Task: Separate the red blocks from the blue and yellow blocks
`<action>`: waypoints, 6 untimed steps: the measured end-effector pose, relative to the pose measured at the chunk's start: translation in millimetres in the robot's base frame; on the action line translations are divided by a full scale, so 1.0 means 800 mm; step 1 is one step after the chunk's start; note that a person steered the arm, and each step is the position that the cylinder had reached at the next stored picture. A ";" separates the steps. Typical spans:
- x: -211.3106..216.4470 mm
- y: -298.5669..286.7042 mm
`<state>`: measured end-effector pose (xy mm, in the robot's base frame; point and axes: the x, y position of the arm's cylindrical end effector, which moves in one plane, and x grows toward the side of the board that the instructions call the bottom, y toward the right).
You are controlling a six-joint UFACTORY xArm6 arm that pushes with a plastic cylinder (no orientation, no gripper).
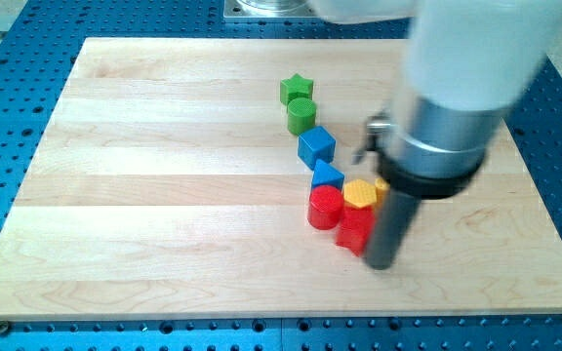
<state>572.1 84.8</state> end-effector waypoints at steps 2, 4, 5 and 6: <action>-0.032 0.139; -0.056 0.032; -0.021 -0.064; -0.012 -0.052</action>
